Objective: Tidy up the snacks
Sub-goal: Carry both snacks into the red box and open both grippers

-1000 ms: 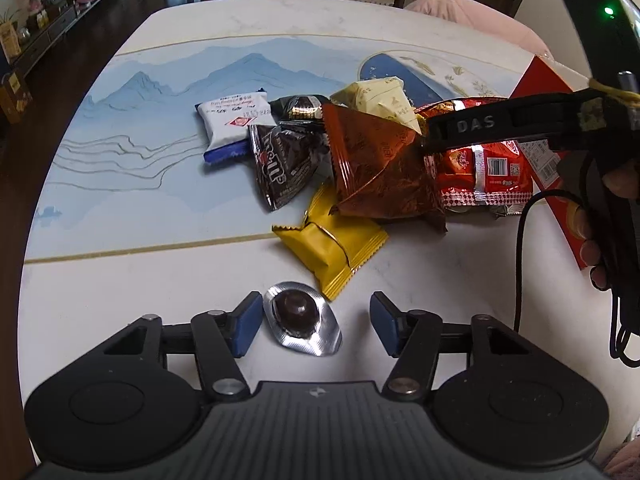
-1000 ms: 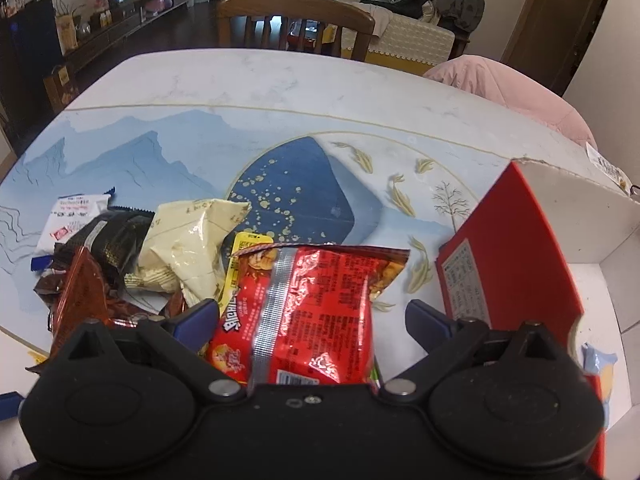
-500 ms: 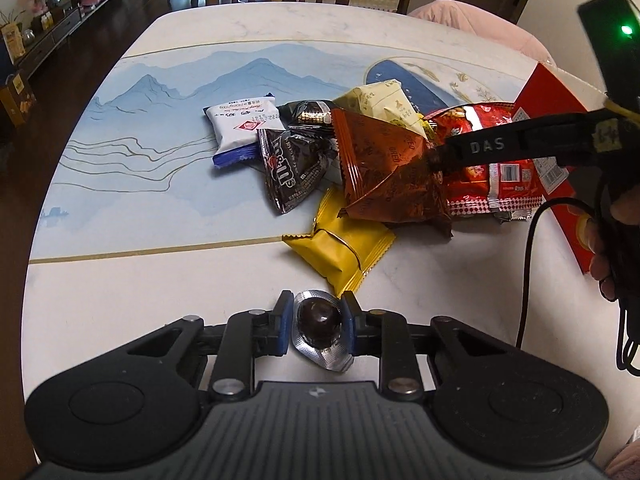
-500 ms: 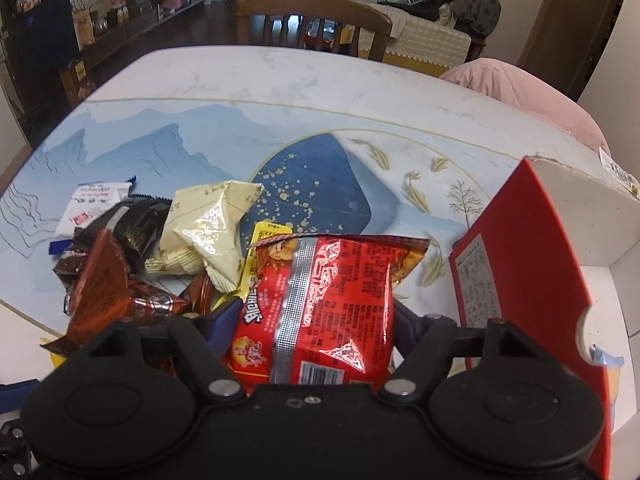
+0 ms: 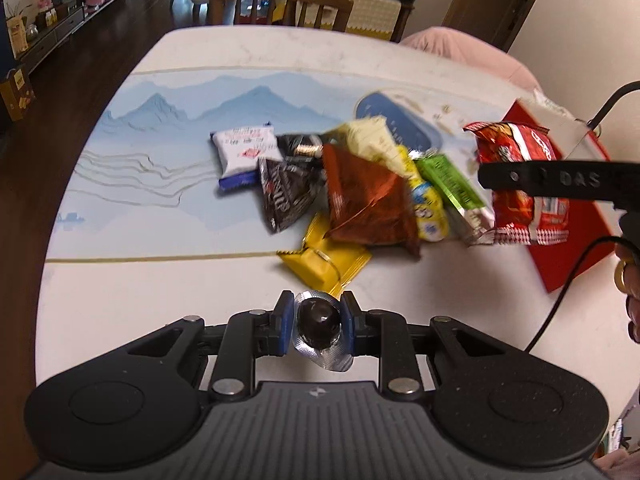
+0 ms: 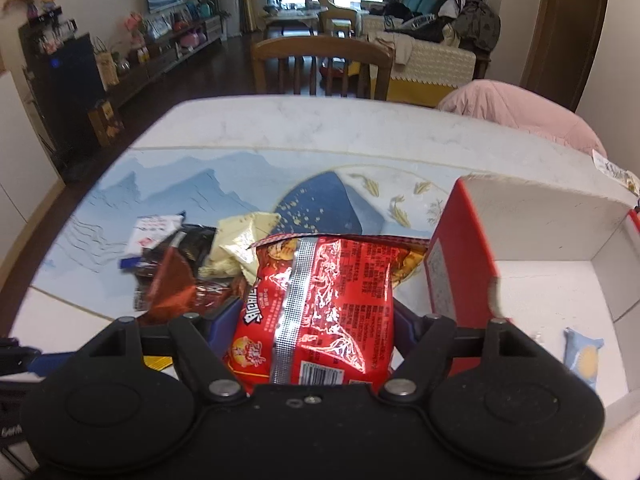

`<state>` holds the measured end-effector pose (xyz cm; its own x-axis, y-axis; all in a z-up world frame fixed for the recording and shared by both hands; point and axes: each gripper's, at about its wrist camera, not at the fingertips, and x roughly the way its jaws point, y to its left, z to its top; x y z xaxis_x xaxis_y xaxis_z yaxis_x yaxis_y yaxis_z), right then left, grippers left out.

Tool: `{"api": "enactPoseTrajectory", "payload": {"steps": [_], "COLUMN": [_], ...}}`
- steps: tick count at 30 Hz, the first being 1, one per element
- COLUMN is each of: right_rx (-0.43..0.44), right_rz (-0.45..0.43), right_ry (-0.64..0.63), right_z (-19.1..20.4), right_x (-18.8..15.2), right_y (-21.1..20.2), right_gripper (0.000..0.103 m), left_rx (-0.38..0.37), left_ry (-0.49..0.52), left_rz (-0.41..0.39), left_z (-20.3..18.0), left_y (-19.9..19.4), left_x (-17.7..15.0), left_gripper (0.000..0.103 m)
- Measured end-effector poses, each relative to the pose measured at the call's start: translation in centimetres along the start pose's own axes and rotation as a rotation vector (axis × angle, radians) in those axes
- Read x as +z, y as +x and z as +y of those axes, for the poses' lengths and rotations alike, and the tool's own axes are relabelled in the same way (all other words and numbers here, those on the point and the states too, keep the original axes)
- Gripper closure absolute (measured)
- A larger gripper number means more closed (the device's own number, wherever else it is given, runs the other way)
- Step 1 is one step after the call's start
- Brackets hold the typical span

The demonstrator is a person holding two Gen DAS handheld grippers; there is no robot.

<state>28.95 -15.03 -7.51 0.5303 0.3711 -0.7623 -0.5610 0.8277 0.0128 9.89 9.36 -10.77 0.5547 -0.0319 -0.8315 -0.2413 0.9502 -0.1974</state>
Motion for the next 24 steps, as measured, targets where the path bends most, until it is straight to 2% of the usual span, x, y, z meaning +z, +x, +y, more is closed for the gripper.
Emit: {"api": "enactPoseTrajectory", "payload": {"steps": [12,24], "right_rx": [0.002,-0.096], "right_rz": [-0.080,-0.111], "right_ry": [0.051,0.087], "right_z": [-4.2,-12.5], "right_x": [-0.5,-0.9], "right_y": [-7.4,-10.0], "right_gripper": [0.029,0.028], "left_rx": [-0.061,-0.170], "left_ry": [0.107,0.258], "left_rz": [-0.091,-0.142], "left_z": [-4.6,-14.6], "left_y": [-4.6,-5.1], "left_x": [1.9,5.4], "left_gripper": [0.079,0.079]}}
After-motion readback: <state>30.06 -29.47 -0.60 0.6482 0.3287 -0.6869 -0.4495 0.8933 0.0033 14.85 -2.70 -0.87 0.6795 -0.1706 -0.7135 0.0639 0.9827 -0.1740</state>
